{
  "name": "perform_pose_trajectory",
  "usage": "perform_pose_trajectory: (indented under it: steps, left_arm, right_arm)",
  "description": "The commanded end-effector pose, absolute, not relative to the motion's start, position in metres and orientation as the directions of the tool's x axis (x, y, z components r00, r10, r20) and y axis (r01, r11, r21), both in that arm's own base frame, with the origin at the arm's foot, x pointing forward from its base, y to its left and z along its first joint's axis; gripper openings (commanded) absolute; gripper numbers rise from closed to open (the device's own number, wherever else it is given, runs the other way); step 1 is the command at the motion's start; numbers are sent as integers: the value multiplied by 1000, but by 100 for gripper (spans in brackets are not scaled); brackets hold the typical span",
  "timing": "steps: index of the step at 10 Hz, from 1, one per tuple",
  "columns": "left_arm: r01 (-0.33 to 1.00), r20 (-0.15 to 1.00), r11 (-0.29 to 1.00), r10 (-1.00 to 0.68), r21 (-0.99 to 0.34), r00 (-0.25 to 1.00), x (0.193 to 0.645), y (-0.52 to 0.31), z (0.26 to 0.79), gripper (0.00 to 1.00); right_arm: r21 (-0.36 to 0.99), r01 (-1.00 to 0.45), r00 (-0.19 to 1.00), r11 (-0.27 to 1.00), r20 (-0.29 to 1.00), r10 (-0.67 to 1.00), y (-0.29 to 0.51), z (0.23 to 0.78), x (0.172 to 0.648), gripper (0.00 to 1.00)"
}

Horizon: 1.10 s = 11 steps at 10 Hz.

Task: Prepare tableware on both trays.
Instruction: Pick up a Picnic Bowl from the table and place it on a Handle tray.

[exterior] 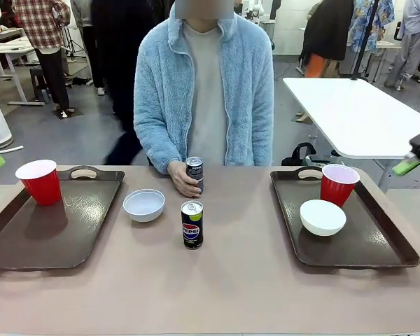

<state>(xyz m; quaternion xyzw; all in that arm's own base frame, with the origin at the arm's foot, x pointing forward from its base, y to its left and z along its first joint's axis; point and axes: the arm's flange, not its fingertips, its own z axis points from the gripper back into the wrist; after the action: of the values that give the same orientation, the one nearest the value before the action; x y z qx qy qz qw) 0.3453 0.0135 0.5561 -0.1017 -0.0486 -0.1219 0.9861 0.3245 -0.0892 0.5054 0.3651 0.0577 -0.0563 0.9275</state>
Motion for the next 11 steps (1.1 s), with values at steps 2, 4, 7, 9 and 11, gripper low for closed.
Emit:
perform_pose_trajectory:
  steps: [2, 4, 7, 9, 11]
  left_arm:
    - [283, 13, 959, -283, -22, 959, 367, -29, 525, 100]
    - [291, 36, 957, -290, 5, 956, 374, -57, 490, 100]
    - [302, 76, 953, -300, -21, 951, 385, -91, 445, 100]
    - [307, 129, 952, -304, -4, 944, 399, -114, 425, 100]
    - [347, 145, 938, -341, -14, 929, 415, -131, 410, 100]
  right_arm:
    - [783, 176, 972, 596, -235, 22, -144, 499, 342, 100]
    - [824, 172, 969, 540, -242, 60, -179, 481, 337, 100]
    - [840, 182, 964, 511, -255, 76, -210, 451, 322, 100]
    - [831, 177, 963, 528, -257, 82, -212, 441, 322, 100]
    - [839, 201, 963, 506, -264, 57, -209, 439, 319, 100]
